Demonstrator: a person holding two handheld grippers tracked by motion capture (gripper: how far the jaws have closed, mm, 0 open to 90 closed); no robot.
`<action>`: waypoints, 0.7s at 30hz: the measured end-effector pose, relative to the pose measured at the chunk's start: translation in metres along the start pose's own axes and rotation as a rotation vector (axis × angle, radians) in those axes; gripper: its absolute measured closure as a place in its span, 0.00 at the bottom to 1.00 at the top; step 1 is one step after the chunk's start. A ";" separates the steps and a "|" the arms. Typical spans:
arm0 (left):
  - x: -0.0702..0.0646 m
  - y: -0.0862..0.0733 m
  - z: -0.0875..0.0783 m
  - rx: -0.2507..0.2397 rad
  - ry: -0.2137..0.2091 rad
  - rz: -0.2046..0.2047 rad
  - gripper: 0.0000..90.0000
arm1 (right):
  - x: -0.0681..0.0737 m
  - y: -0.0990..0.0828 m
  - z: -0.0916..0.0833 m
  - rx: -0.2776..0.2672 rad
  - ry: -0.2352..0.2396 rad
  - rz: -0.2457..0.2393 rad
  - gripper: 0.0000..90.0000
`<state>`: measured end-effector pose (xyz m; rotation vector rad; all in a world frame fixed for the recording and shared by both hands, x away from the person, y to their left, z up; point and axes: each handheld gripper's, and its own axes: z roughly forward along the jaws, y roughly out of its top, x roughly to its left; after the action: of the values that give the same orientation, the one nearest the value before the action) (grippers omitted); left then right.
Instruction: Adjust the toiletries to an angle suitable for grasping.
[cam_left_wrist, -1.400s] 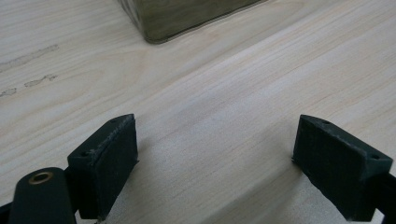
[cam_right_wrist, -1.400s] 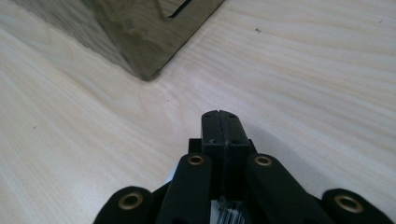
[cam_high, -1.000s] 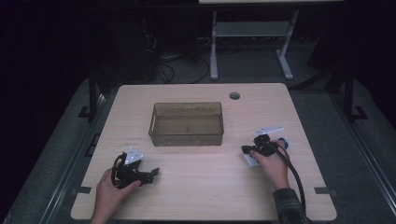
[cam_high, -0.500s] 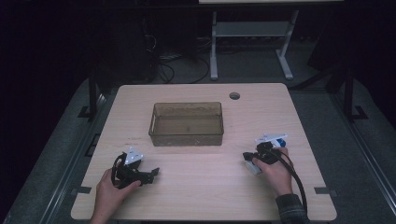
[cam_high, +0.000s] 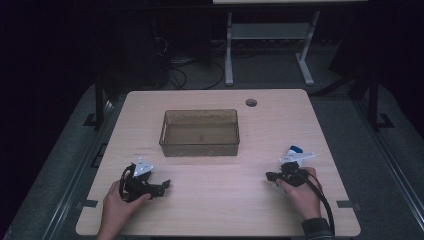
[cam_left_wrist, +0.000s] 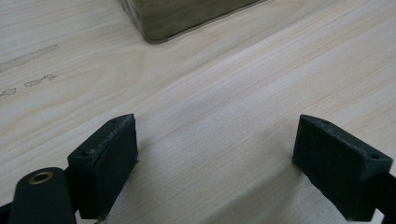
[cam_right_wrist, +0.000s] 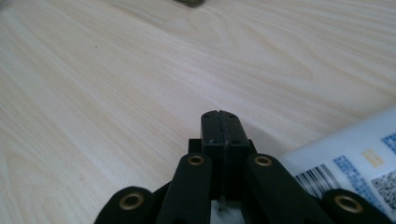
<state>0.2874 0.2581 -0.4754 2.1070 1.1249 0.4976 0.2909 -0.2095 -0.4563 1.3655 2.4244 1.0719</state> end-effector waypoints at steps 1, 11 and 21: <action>0.000 0.000 0.000 0.000 0.000 0.000 0.14 | 0.000 -0.002 -0.002 0.001 0.000 0.001 1.00; 0.000 0.000 0.000 0.000 0.000 0.000 0.14 | 0.000 -0.016 -0.014 0.013 -0.016 0.014 1.00; 0.000 0.000 0.000 0.000 0.000 0.000 0.14 | -0.004 -0.031 -0.026 0.018 -0.046 0.027 1.00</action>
<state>0.2873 0.2581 -0.4753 2.1073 1.1252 0.4978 0.2606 -0.2362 -0.4583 1.4166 2.3957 1.0158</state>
